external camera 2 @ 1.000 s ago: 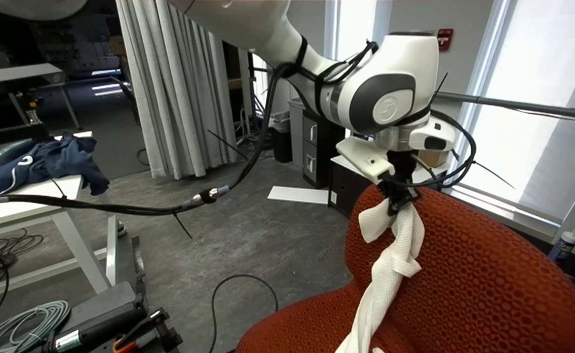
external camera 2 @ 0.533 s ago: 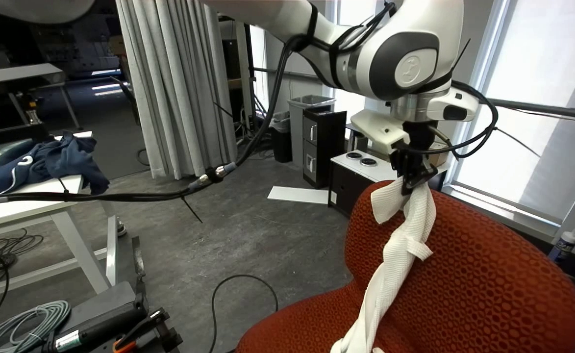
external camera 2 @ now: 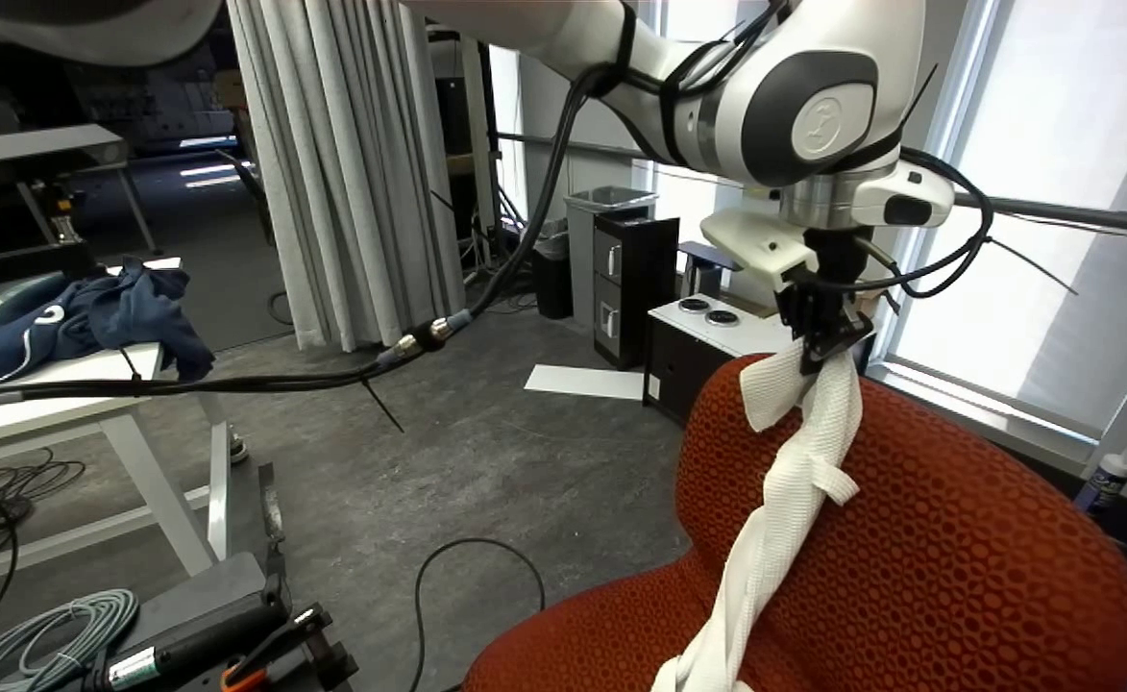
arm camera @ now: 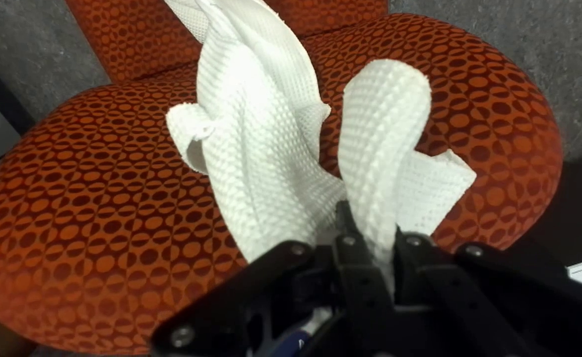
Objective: Move the white towel to the backrest of the chair
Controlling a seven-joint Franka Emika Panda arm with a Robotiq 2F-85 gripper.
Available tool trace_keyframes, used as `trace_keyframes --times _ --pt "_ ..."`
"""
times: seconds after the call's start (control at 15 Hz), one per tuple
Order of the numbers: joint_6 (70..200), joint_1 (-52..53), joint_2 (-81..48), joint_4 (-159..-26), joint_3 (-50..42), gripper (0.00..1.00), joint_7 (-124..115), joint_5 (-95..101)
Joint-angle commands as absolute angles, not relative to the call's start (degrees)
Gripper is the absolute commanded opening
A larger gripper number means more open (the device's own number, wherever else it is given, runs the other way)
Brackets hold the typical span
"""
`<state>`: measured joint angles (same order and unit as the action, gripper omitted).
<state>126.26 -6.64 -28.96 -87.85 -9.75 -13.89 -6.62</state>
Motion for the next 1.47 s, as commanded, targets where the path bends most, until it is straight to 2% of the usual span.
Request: trace_keyframes --times 0.0,1.4 --pt "123.5 -7.2 -30.6 -84.1 -9.5 0.0 -15.6 -5.7" --pt "125.6 -7.4 -30.3 -85.9 -9.1 0.0 -14.7 -6.2"
